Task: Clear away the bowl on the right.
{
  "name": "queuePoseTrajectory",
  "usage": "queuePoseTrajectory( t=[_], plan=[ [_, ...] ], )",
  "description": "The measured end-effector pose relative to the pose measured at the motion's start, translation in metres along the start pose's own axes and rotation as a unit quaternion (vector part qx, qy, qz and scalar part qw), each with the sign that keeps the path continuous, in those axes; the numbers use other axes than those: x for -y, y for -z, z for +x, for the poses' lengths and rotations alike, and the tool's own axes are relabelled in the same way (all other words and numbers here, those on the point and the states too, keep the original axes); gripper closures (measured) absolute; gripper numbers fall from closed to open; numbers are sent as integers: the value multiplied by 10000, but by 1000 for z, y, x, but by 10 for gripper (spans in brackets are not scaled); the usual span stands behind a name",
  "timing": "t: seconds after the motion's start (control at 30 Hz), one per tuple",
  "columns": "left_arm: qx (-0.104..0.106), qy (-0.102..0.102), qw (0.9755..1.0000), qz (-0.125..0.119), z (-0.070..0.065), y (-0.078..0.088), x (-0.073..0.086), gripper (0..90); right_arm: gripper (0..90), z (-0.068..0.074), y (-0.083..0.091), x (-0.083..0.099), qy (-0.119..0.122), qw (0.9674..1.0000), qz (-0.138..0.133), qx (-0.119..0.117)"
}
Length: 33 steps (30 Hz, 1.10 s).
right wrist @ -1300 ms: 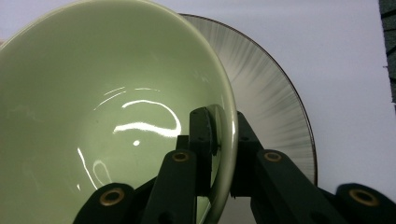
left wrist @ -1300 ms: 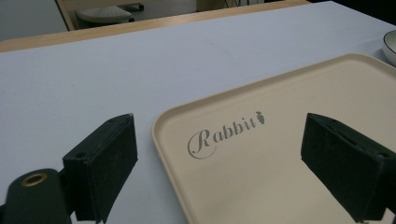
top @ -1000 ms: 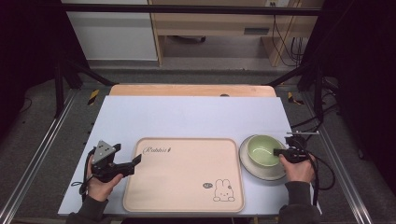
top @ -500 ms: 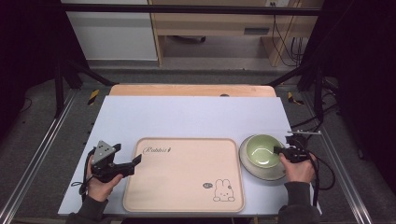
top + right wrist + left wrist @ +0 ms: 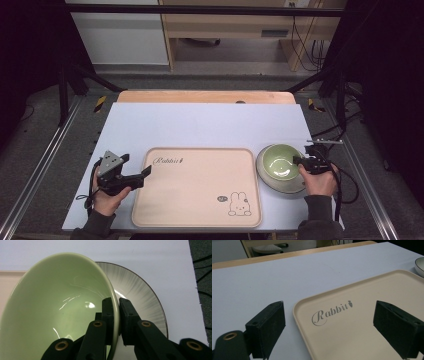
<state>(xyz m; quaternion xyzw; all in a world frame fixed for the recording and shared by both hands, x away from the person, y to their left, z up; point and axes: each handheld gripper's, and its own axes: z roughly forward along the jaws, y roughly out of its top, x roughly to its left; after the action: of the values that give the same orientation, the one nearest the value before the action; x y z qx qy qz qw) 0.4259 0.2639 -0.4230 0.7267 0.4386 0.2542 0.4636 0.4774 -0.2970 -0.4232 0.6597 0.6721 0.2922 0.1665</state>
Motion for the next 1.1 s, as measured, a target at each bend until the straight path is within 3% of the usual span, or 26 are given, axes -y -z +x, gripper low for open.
queuePoseTrajectory(
  t=[0.13, 0.37, 1.1],
  plan=[
    [2, 1, 10000, -1, 0, 0, 0, 103, 833, 1, 4, -1, -37, 10000, -55, -45],
    [23, -20, 10000, 10, -1, 0, 0, 103, 833, 1, 12, -2, 130, 9996, -174, -153],
    [37, -51, 10000, 36, -2, -1, 0, 103, 832, 25, 31, -7, 471, 9971, -362, -472]
  ],
)
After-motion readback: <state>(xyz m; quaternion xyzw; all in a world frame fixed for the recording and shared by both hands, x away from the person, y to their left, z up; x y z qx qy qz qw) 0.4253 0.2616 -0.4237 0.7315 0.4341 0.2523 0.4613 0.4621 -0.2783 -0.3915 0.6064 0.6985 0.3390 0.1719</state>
